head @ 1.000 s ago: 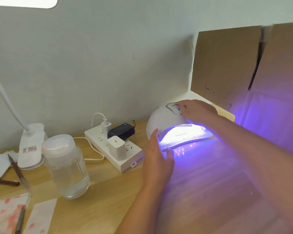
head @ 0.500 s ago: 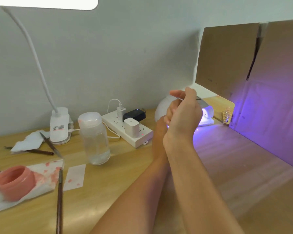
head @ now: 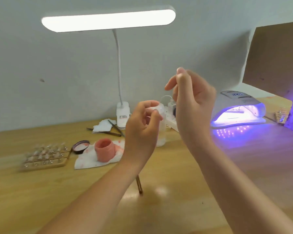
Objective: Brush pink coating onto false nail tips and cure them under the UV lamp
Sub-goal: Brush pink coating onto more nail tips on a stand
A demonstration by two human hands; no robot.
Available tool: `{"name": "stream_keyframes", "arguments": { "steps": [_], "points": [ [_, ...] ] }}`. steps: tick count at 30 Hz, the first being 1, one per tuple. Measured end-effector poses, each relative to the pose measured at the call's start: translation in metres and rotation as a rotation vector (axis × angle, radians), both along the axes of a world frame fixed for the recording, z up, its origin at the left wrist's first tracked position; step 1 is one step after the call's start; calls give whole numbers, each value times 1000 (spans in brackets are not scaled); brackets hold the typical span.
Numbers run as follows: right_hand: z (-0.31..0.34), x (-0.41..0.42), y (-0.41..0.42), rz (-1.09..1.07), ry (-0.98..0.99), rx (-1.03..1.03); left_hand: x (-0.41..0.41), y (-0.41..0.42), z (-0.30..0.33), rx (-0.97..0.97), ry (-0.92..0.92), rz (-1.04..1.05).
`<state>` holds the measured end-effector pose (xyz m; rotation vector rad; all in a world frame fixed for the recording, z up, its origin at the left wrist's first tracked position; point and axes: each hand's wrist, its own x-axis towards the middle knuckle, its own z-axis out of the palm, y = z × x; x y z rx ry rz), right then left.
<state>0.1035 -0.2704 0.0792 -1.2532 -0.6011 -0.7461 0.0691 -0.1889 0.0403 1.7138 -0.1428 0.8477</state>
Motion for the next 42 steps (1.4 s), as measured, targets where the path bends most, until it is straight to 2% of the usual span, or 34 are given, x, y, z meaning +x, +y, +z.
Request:
{"name": "stream_keyframes", "arguments": {
  "steps": [2, 7, 12, 17, 20, 22, 25, 27, 30, 32, 34, 36, 39, 42],
  "points": [
    [-13, -3, 14, 1, -23, -127, -13, 35, -5, 114, 3, 91],
    [-65, -3, 41, 4, 54, -505, -49, 133, -31, 252, -46, 303],
    [-98, -5, 49, -63, 161, -765, -66, 194, -58, 216, -78, 466],
    [-109, -4, 51, -205, 201, -1194, -66, 214, -76, 221, -69, 535],
    [-108, -6, 53, -227, 170, -1392, -63, 224, -75, 224, 30, 634],
    [-105, -7, 54, -195, 157, -1480, -64, 234, -75, 214, 126, 773],
    [-101, -9, 55, -122, 138, -1578, -70, 252, -77, 163, 357, 892],
    [-100, -8, 54, -100, 152, -1566, -72, 260, -80, 110, 518, 830],
    [-101, -4, 53, -73, 204, -1394, -74, 265, -85, 98, 650, 745],
    [-102, -4, 55, -40, 190, -1152, -75, 268, -85, 108, 657, 713],
    [-101, -8, 57, 5, 84, -876, -76, 271, -84, 100, 666, 704],
    [-102, -12, 58, 21, -45, -700, -78, 273, -83, 74, 676, 688],
    [-108, -15, 59, -32, -157, -610, -79, 276, -79, 29, 677, 652],
    [-112, -15, 61, -92, -180, -604, -83, 280, -73, 27, 737, 620]
  ]
}}
